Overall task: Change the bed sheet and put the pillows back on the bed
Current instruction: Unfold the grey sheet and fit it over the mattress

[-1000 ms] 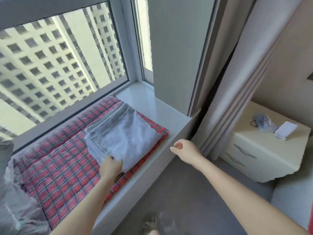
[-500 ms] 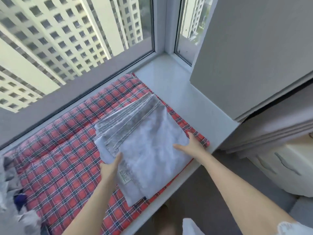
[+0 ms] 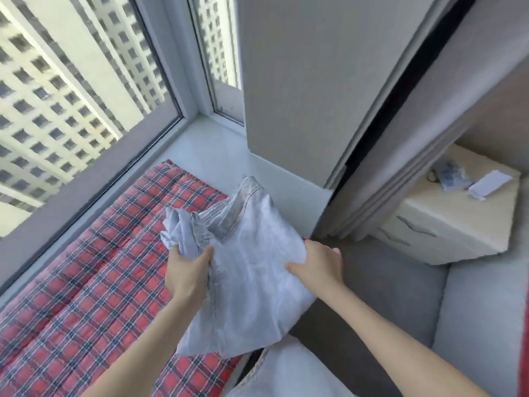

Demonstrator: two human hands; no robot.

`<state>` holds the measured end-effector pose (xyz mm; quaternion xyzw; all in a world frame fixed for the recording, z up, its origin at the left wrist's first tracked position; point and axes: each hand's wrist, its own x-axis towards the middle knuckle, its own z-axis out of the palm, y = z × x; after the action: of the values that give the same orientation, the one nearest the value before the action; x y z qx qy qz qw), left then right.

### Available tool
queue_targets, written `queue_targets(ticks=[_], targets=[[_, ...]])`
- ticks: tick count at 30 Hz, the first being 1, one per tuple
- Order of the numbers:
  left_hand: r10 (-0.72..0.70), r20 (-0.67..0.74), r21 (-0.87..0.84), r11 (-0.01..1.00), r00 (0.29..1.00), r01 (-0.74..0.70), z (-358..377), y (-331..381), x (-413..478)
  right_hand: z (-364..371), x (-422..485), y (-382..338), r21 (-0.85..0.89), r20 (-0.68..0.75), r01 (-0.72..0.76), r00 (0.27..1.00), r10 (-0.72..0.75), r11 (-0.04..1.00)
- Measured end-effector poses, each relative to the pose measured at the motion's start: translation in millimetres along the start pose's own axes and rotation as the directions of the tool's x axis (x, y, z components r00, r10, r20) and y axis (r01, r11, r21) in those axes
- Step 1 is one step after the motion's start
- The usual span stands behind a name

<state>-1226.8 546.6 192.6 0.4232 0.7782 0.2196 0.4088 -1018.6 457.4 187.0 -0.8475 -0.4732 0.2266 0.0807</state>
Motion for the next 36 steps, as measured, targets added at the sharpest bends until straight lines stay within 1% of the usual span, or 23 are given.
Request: queue_targets(ticks=[2, 3, 4, 5, 6, 7, 8, 9, 10, 11, 12, 13, 15, 17, 19, 21, 24, 26, 29, 31, 33, 35, 36], targets=[[0.089, 0.114, -0.025, 0.996, 0.989, -0.086, 22.6, 19.3, -32.7, -33.8, -33.5, 37.6, 0.036, -0.110, -0.082, 0.990, 0.085, 0.996], [0.130, 0.183, -0.053, 0.991, 0.974, -0.123, 33.0, 29.3, -53.9, -47.7, -54.9, 58.4, 0.054, -0.181, -0.131, 0.974, 0.139, 0.990], [0.177, 0.254, -0.080, 0.984, 0.951, -0.162, 44.7, 36.3, -76.3, -59.9, -78.8, 78.7, 0.075, -0.266, -0.174, 0.946, 0.188, 0.982], [0.251, 0.344, -0.098, 0.968, 0.905, -0.231, 64.2, 42.4, -117.3, -77.5, -121.5, 108.4, 0.119, -0.356, -0.240, 0.896, 0.267, 0.964], [0.289, 0.380, -0.118, 0.957, 0.879, -0.265, 75.8, 45.6, -136.5, -84.4, -142.1, 124.5, 0.146, -0.397, -0.264, 0.867, 0.301, 0.953], [0.316, 0.385, -0.137, 0.949, 0.867, -0.285, 81.6, 49.4, -143.2, -88.4, -151.2, 129.7, 0.169, -0.419, -0.267, 0.852, 0.315, 0.949], [0.355, 0.437, -0.144, 0.935, 0.826, -0.325, 92.9, 51.1, -172.3, -96.5, -182.2, 144.8, 0.194, -0.472, -0.308, 0.803, 0.364, 0.931], [0.391, 0.509, -0.138, 0.917, 0.767, -0.375, 106.3, 46.9, -215.8, -105.6, -227.6, 166.1, 0.231, -0.534, -0.353, 0.733, 0.421, 0.907], [0.416, 0.564, -0.142, 0.900, 0.714, -0.412, 117.1, 39.8, -258.7, -111.1, -272.6, 186.9, 0.259, -0.594, -0.403, 0.650, 0.474, 0.878], [0.435, 0.618, -0.162, 0.886, 0.655, -0.435, 126.4, 31.2, -301.9, -113.9, -318.0, 207.2, 0.261, -0.668, -0.439, 0.560, 0.489, 0.859], [0.449, 0.674, -0.185, 0.871, 0.586, -0.455, 134.6, 20.4, -347.3, -113.8, -364.5, 226.7, 0.248, -0.731, -0.483, 0.476, 0.490, 0.840], [0.463, 0.725, -0.203, 0.851, 0.509, -0.485, 140.6, 7.7, -392.4, -110.8, -410.2, 244.6, 0.239, -0.769, -0.534, 0.407, 0.494, 0.811], [0.462, 0.819, -0.220, 0.801, 0.341, -0.556, 147.1, -26.7, -479.8, -101.6, -500.1, 271.3, 0.276, -0.786, -0.623, 0.291, 0.545, 0.732], [0.428, 0.885, -0.243, 0.761, 0.183, -0.602, 149.1, -65.9, -559.0, -86.9, -582.7, 295.4, 0.310, -0.789, -0.710, 0.179, 0.588, 0.632], [0.372, 0.928, -0.269, 0.729, 0.034, -0.630, 150.8, -107.9, -629.3, -69.5, -657.0, 311.6, 0.354, -0.772, -0.797, 0.047, 0.634, 0.489], [0.291, 0.952, -0.276, 0.695, -0.090, -0.664, 151.9, -149.8, -690.8, -49.0, -722.6, 321.3, 0.404, -0.732, -0.852, -0.082, 0.677, 0.334], [0.132, 0.965, -0.259, 0.645, -0.228, -0.719, 152.0, -212.0, -772.0, -15.4, -807.9, 327.9, 0.468, -0.669, -0.874, -0.253, 0.699, 0.132], [0.037, 0.947, -0.274, 0.611, -0.319, -0.742, 147.8, -254.5, -823.6, 7.0, -858.3, 328.2, 0.492, -0.641, -0.870, -0.357, 0.679, 0.006], [-0.133, 0.881, -0.303, 0.578, -0.454, -0.757, 140.9, -319.5, -886.6, 33.0, -922.1, 324.4, 0.504, -0.552, -0.841, -0.488, 0.676, -0.196], [-0.263, 0.816, -0.312, 0.549, -0.515, -0.775, 134.1, -364.0, -919.0, 47.3, -956.5, 313.8, 0.475, -0.543, -0.824, -0.551, 0.634, -0.309], [-0.374, 0.753, -0.320, 0.510, -0.541, -0.798, 121.0, -408.0, -944.5, 61.7, -987.6, 300.5, 0.433, -0.538, -0.799, -0.601, 0.591, -0.418], [-0.458, 0.702, -0.322, 0.480, -0.546, -0.816, 98.2, -448.2, -964.3, 77.5, -1019.4, 284.7, 0.396, -0.540, -0.780, -0.625, 0.564, -0.485], [-0.497, 0.683, -0.314, 0.462, -0.535, -0.829, 86.6, -468.2, -973.1, 84.0, -1034.9, 276.2, 0.389, -0.536, -0.765, -0.641, 0.550, -0.513]])
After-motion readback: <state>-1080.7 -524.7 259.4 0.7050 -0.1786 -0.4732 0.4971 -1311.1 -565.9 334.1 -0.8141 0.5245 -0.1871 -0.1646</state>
